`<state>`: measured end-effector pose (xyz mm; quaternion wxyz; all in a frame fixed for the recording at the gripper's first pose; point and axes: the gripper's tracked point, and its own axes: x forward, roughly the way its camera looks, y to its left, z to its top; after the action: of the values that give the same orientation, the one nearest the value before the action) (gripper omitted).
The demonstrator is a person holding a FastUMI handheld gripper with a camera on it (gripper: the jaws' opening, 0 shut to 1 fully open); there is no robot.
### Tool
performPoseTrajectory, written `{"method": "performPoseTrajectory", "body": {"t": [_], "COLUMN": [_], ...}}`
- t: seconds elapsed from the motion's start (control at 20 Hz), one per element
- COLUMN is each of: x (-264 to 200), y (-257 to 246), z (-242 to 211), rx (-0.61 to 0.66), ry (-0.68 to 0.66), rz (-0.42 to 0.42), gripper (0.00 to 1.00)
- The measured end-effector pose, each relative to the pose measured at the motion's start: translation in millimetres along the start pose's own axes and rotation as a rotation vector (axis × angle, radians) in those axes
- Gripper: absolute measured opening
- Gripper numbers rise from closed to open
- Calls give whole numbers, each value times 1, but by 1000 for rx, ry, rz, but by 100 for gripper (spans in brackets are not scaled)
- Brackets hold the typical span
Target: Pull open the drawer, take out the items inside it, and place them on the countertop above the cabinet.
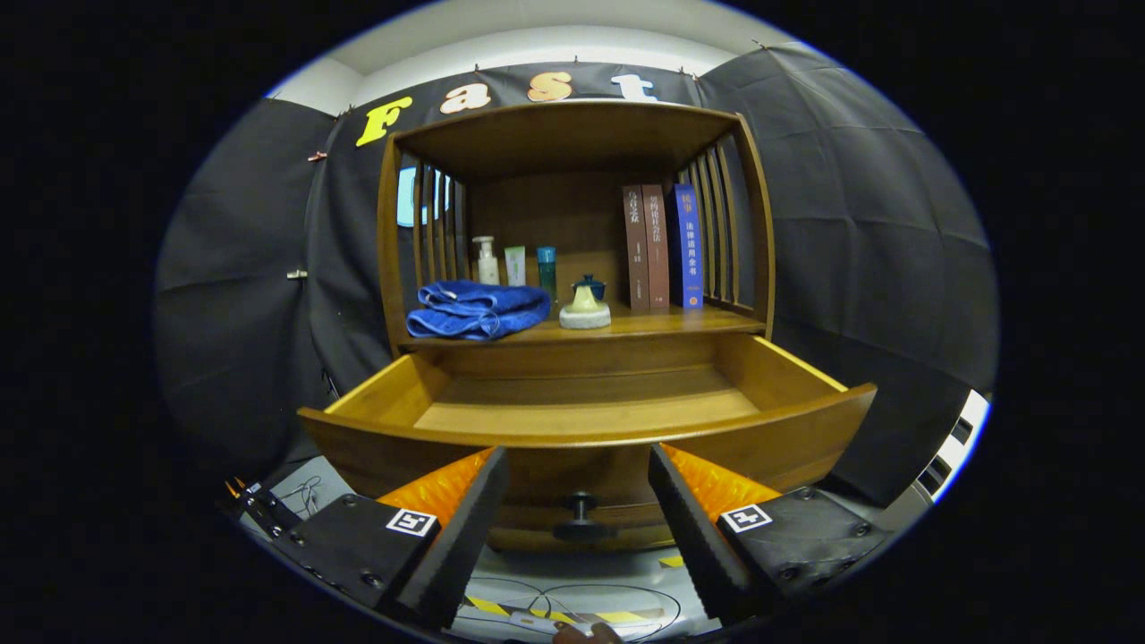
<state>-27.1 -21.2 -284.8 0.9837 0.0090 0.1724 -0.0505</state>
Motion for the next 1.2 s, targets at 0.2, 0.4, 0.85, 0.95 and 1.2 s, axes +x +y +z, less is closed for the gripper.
{"method": "performPoseTrajectory", "body": {"t": [0.2, 0.4, 0.85, 0.95, 1.2], "x": [16, 18, 75, 94, 138], "y": [-1, 0, -1, -1, 1], "z": [-15, -10, 13, 15, 25], "rx": [6, 5, 12, 15, 21], "ry": [49, 30, 26, 30, 28], "rz": [-14, -26, -22, -19, -23], "gripper": [100, 99, 100, 100, 100]}}
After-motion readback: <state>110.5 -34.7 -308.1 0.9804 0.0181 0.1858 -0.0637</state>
